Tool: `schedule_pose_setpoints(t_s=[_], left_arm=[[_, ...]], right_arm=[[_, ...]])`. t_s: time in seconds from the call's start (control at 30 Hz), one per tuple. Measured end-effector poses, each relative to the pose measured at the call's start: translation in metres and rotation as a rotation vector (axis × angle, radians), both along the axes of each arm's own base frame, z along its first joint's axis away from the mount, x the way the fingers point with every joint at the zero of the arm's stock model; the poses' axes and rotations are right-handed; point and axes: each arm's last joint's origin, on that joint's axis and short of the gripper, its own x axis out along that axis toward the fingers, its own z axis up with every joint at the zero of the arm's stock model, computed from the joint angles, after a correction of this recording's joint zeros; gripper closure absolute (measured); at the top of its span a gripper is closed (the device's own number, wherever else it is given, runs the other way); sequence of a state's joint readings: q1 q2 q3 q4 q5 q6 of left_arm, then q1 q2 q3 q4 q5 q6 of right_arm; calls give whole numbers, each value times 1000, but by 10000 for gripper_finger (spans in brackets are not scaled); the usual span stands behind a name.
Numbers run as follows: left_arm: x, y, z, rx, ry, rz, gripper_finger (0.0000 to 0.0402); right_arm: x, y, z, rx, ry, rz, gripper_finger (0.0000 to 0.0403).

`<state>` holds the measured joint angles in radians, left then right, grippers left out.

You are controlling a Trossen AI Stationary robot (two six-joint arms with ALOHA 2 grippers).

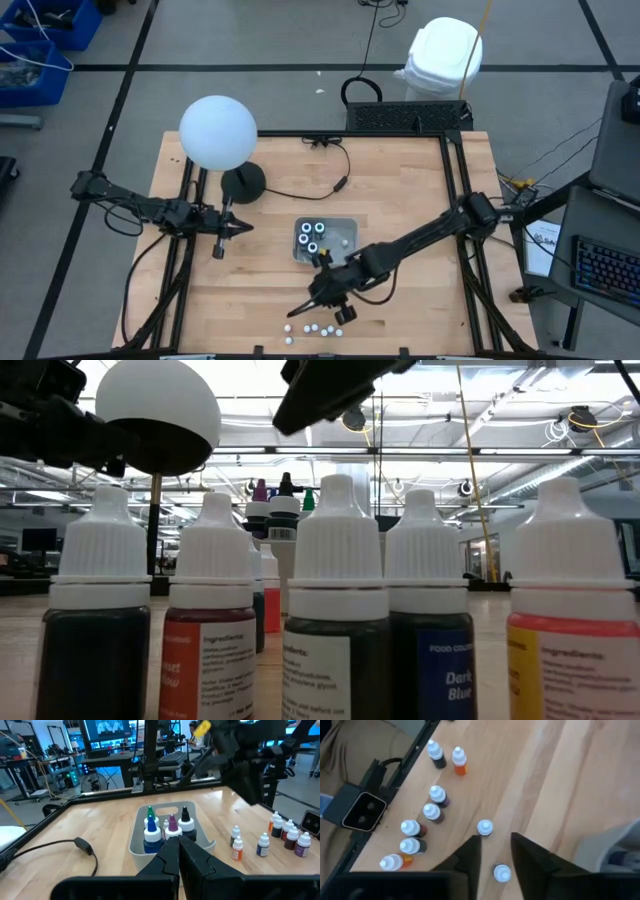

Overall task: Pick & Place food coloring
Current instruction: Put the small green food coloring bottle into the gray bin

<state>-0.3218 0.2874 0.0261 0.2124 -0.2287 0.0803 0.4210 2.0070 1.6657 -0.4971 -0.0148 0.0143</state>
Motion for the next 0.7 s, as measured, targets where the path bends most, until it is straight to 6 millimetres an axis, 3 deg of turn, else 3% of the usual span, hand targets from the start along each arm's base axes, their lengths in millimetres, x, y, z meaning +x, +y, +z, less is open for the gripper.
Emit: schedule_pose_setpoints(t_s=[0.27, 0.5, 0.7], left_arm=[[0, 0, 0, 2, -3, 0, 394], [0, 0, 0, 2, -3, 0, 394], [0, 0, 0, 1, -2, 0, 394]], right_arm=[[-2, 0, -11, 10, 15, 3, 221], [-5, -2, -36, 24, -19, 5, 221], [-10, -5, -46, 11, -6, 0, 228]])
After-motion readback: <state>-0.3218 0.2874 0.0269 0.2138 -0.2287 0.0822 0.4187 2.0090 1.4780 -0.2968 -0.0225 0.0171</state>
